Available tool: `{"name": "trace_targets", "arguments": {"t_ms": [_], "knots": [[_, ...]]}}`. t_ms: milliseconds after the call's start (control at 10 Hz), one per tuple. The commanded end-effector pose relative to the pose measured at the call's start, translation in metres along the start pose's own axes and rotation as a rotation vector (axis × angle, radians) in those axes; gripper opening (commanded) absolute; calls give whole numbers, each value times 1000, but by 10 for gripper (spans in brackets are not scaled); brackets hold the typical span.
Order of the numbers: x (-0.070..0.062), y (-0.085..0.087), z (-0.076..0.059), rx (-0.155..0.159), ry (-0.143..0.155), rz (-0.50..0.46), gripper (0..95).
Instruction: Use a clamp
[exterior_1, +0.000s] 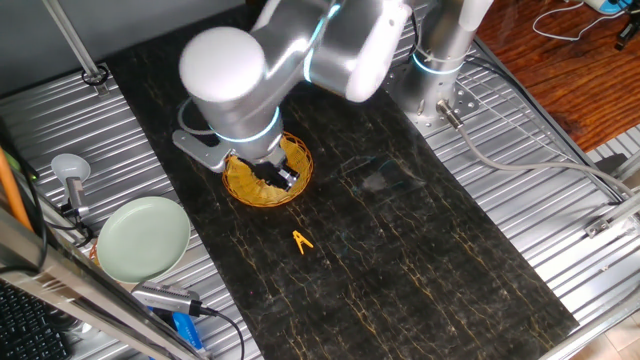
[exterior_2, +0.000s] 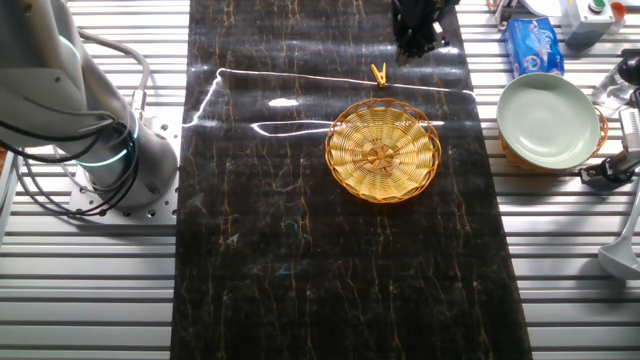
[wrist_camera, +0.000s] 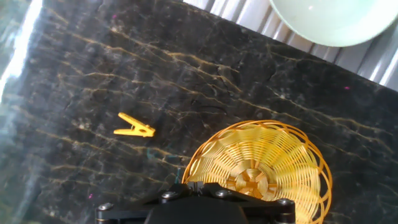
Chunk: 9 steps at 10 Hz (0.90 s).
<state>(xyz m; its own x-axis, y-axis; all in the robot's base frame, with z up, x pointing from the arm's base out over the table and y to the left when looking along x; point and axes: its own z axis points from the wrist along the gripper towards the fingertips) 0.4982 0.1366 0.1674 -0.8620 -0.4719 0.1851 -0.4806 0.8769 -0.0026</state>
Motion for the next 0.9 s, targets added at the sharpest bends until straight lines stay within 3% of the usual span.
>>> {"name": "trace_targets", "arguments": {"t_ms": [100, 400, 700, 900], "knots": [[-1, 0, 0, 8, 28, -24, 0], [-5, 3, -1, 14, 33, -28, 0], [-38, 60, 2, 64, 55, 15, 0], [-58, 88, 10, 75, 58, 29, 0]]}}
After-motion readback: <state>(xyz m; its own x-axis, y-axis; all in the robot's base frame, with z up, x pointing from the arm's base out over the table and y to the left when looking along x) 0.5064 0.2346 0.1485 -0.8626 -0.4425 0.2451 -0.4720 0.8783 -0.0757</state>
